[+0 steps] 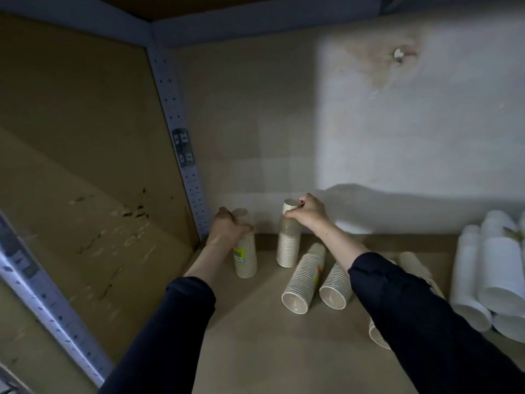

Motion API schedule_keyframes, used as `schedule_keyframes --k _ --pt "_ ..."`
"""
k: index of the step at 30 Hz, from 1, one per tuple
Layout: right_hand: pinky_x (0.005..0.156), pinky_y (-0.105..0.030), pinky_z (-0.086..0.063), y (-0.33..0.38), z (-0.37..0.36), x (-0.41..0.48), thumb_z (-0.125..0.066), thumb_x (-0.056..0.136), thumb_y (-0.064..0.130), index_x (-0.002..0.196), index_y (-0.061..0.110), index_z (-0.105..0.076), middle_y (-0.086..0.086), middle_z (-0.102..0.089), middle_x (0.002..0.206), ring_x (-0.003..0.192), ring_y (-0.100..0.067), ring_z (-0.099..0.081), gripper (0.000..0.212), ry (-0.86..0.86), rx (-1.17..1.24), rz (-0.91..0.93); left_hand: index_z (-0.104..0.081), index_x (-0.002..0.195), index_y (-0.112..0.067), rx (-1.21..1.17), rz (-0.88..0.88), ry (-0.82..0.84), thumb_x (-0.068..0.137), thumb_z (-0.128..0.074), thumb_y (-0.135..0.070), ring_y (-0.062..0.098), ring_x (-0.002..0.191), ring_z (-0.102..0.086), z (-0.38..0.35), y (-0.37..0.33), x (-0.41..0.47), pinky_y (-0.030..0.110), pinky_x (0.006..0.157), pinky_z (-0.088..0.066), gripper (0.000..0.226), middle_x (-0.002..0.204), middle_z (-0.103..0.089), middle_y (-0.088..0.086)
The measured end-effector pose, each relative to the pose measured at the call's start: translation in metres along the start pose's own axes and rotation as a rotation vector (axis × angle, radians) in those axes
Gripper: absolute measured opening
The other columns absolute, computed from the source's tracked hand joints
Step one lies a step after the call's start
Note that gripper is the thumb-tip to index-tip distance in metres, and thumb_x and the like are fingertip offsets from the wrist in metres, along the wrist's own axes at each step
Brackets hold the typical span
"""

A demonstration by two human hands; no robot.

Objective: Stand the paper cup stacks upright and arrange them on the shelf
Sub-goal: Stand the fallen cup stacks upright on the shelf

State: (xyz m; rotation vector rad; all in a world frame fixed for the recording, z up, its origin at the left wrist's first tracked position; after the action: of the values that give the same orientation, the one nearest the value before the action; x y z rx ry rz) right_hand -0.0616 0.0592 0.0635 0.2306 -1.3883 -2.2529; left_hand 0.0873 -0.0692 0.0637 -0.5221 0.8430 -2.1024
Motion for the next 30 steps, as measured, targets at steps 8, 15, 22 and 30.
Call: schedule_keyframes --k 8,15,22,30 --pt "0.075 -0.034 -0.051 0.007 0.006 -0.009 -0.072 0.073 0.016 0.077 -0.001 -0.065 -0.023 -0.069 0.090 0.095 -0.032 -0.064 0.019 0.110 -0.080 0.019 -0.041 0.127 -0.001 0.094 -0.053 -0.049 0.082 -0.067 -0.019 0.034 0.121 -0.048 0.014 -0.011 -0.011 0.035 0.089 -0.047 0.055 0.132 -0.042 0.017" --pt "0.058 -0.024 -0.040 -0.006 0.032 -0.017 -0.067 0.076 0.013 0.059 0.011 -0.054 -0.008 -0.057 0.066 0.076 -0.020 -0.055 0.021 0.117 -0.128 -0.045 -0.051 0.119 -0.004 0.162 -0.291 -0.189 0.085 -0.061 -0.016 0.034 0.111 -0.055 0.011 -0.043 -0.040 0.039 0.088 -0.047 0.038 0.125 -0.049 0.015" --pt "0.053 -0.022 -0.038 -0.049 0.081 -0.025 -0.066 0.075 0.011 0.053 0.009 -0.050 -0.003 -0.050 0.057 0.065 -0.021 -0.052 0.027 0.030 -0.175 -0.184 -0.057 0.111 -0.004 0.264 -0.459 -0.065 0.084 -0.055 -0.017 0.037 0.109 -0.056 -0.047 -0.083 -0.074 0.040 0.087 -0.045 0.030 0.120 -0.055 0.016" --pt "0.056 -0.021 -0.040 -0.099 0.106 -0.012 -0.066 0.080 0.025 0.094 0.002 -0.059 -0.019 -0.065 0.112 0.104 -0.029 -0.062 0.028 -0.013 -0.208 -0.298 -0.051 0.123 0.001 0.420 -0.327 0.192 0.088 -0.054 -0.020 0.033 0.120 -0.053 -0.121 -0.090 -0.062 0.037 0.100 -0.043 0.041 0.128 -0.055 0.019"
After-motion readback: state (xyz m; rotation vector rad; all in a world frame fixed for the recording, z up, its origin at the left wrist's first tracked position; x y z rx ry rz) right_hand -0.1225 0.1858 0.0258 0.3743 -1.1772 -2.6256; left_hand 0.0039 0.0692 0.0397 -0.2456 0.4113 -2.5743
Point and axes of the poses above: each hand's wrist, its own x-axis towards the middle knuckle, its own z-axis out of the back of the hand, y = z × x, the point moved 4 cm from there along x, towards the middle knuckle
